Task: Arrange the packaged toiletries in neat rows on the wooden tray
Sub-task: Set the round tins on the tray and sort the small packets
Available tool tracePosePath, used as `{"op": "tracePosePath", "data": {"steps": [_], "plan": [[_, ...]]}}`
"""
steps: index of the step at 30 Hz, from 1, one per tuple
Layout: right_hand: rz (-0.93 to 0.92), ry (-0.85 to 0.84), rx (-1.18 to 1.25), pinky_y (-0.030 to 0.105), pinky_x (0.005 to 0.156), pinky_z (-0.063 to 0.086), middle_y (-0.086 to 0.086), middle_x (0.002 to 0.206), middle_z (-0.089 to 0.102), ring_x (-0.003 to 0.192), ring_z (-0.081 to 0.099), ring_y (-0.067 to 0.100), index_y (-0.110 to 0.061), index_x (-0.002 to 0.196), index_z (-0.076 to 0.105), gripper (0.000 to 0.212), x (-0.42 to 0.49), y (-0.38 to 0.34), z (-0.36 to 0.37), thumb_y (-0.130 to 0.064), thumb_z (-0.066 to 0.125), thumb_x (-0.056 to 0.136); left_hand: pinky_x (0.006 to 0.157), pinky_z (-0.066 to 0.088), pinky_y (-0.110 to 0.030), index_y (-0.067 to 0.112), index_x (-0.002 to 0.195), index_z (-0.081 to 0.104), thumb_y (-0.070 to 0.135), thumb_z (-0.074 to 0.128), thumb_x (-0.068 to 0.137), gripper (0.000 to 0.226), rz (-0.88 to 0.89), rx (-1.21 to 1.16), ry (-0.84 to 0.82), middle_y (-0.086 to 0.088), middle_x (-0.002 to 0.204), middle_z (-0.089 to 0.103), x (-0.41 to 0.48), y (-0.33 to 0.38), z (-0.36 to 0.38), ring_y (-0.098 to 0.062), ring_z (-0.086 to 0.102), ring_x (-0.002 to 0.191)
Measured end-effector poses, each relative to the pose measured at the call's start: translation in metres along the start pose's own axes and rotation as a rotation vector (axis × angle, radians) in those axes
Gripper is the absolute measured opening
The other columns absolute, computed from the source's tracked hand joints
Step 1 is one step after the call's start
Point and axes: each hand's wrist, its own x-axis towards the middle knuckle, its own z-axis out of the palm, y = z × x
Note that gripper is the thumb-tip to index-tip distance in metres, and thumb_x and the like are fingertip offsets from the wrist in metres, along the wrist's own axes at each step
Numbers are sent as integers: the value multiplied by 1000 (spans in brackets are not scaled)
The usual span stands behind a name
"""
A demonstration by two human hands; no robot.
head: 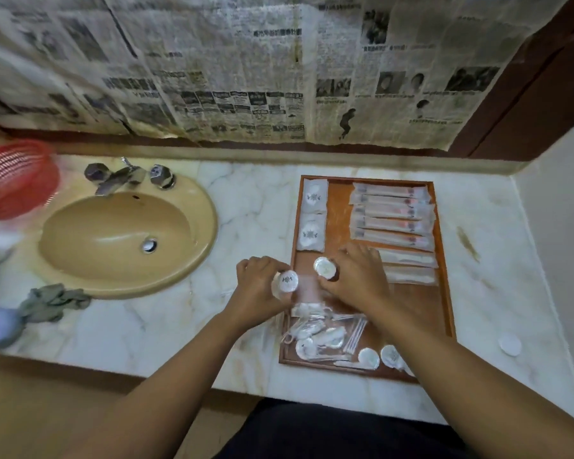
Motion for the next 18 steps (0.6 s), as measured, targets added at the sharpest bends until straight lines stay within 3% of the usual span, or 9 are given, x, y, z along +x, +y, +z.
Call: {"op": "tracePosePath", "data": {"steps": [4,8,12,18], "plan": [[-87,-2,-65,43,93,34,-1,104,55,103,50,25,-25,99,71,43,21,-33,11,-61,67,76,92,24,-31,29,110,66,42,76,69,44,-74,27,51,15,104,60,-11,-21,-9,-13,54,102],[-108,-68,-102,47,97,33,1,103,55,106,51,30,-30,99,74,35,35,-47,18,-56,72,76,92,20,-29,27,113,67,36,76,68,47,-98,37,51,13,105,61,-13,-33,-11,-16,54,103],[-93,-104,-161,46,99,28,2,110,55,111,47,29,-26,104,74,43,45,-48,26,-61,69,82,95,21,-31,24,116,68,35,76,71,47,-88,32,49,9,107,62,-11,-38,-11,-18,53,104],[-92,-68,-104,44,95,29,-1,100,54,104,48,26,-30,100,77,47,41,-38,28,-69,72,74,97,22,-31,24,118,67,29,72,73,46,-61,24,27,9,109,60,2,-38,-7,-18,51,106]]}}
